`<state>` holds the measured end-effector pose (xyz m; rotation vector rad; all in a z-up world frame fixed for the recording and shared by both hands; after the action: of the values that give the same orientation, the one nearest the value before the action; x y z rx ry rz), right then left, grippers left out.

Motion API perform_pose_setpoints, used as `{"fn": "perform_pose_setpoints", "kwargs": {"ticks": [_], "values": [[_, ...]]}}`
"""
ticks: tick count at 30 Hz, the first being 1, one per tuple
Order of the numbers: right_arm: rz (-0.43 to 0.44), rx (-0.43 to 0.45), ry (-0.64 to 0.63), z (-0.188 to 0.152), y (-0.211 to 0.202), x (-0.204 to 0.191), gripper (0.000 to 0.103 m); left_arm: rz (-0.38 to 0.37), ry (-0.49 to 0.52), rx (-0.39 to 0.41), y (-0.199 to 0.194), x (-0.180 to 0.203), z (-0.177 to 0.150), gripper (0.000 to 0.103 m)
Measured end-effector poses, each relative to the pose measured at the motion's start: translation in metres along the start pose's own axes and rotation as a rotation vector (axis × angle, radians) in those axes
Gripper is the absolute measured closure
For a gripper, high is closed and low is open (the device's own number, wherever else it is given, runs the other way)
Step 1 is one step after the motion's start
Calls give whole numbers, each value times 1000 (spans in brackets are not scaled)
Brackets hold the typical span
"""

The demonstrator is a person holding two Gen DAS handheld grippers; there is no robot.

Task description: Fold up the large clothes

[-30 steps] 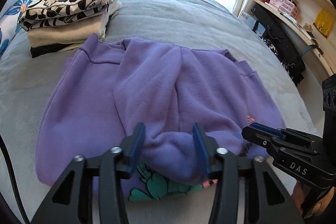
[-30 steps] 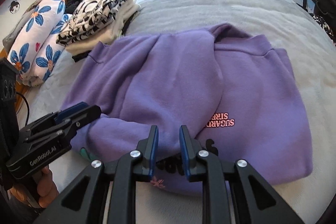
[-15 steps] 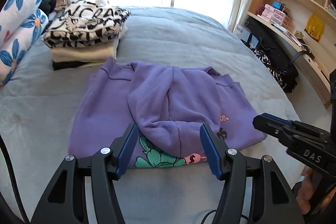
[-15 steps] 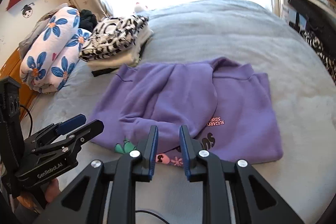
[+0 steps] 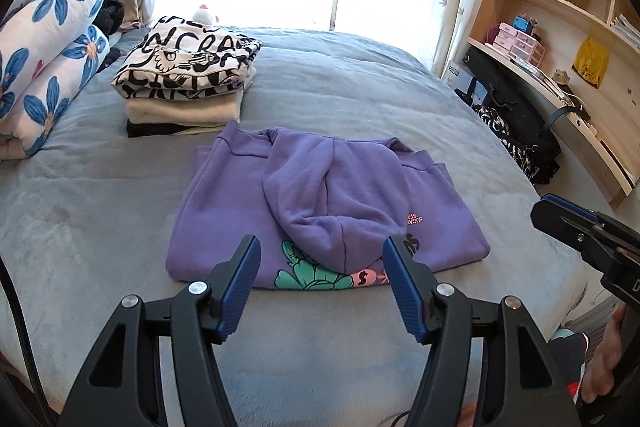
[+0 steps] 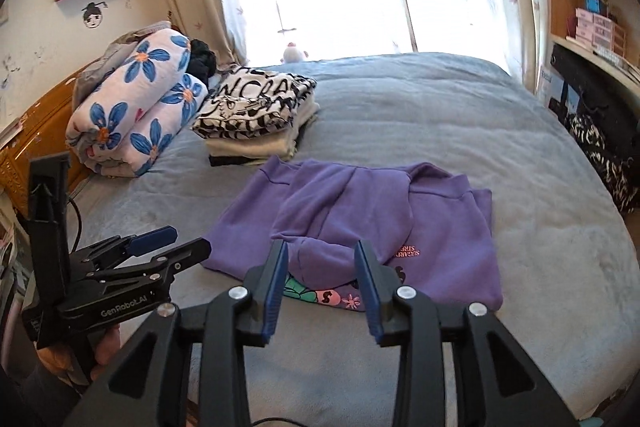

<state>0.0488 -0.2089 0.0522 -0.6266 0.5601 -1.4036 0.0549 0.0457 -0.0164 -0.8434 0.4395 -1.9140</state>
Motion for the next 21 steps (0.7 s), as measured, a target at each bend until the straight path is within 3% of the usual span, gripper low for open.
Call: {"fn": "perform_pose_setpoints", "kwargs": {"ticks": [10,16,21], "values": [[56,-80,-56,-15,3,-11,68,12,-57,-58,5,-19,-19,38],[10,-121,-153,-29,23,-20,68,23,-123,-129,29,-42,-37,38],[-81,-98,-184,-41,53,-22,68,23,-191,-181,55,-66,-49,38]]}}
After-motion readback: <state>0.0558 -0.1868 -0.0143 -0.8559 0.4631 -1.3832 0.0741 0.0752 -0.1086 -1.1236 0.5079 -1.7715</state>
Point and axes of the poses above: each gripper's, at about its wrist camera, not at the fingertips, and y roughly the way its jaws point, x to its right, z to its top, the point moved 1 cm from there along y, roughly the way its jaws point, and after that the axes turned 13 degrees about -z, right-handed, at the moved point
